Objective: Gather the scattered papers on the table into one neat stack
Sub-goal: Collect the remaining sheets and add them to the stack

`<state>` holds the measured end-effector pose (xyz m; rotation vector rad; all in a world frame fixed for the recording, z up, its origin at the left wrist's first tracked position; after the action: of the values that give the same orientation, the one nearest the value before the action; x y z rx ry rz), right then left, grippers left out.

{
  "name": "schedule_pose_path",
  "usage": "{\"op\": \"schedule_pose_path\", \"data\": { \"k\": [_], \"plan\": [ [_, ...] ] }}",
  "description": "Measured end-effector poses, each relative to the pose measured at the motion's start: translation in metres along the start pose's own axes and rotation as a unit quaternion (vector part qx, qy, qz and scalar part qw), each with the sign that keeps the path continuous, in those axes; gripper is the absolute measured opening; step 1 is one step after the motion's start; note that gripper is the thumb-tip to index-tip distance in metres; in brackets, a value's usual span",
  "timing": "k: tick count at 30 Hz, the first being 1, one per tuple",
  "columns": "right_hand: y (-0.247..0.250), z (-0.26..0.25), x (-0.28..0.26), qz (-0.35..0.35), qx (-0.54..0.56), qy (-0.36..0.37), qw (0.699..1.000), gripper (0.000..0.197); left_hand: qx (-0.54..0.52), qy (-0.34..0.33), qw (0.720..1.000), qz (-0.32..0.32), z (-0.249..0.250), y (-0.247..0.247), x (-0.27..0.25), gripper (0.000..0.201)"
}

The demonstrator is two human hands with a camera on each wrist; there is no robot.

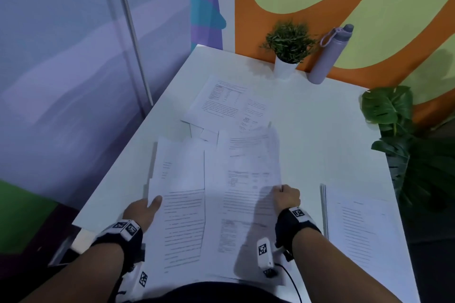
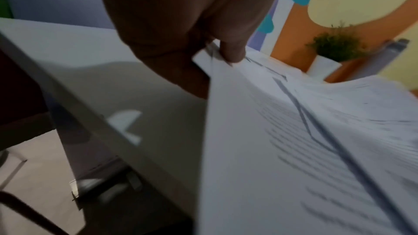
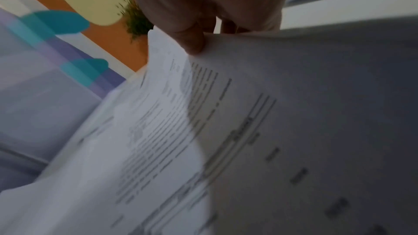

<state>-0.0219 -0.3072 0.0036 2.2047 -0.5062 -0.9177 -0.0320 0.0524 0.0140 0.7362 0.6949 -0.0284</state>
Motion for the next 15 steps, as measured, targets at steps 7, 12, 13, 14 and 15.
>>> {"op": "schedule_pose_path", "data": {
  "k": [7,12,13,14,15],
  "plan": [
    [-0.005,0.006,-0.018,-0.070,0.113,-0.011,0.991,0.063,-0.042,-0.079,0.995,0.040,0.004,-0.012,-0.004,0.048],
    [0.006,0.017,-0.024,-0.049,0.079,0.023,0.995,0.050,-0.016,-0.043,0.993,0.108,-0.004,0.006,0.001,0.034],
    [0.011,0.021,-0.023,-0.039,0.077,0.021,0.996,0.043,-0.017,-0.038,0.990,0.133,-0.008,0.013,0.003,0.035],
    [0.017,0.026,-0.021,-0.027,0.072,0.016,0.997,0.036,-0.019,-0.029,0.987,0.158,-0.012,0.021,0.004,0.036],
    [0.022,0.031,-0.018,-0.013,0.066,0.009,0.998,0.030,-0.030,-0.016,0.983,0.182,-0.016,0.030,0.006,0.037]
  ]
}}
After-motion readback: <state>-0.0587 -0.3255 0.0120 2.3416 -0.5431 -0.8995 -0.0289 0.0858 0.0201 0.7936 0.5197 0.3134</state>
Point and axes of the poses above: each hand's wrist, its own x-axis towards the middle knuckle, its own y-axis out of the back of the hand, z = x × y, the point moved 1 cm from there along x, towards the middle knuckle, and after that the axes turned 2 degrees about -y, right-handed, at the moved point
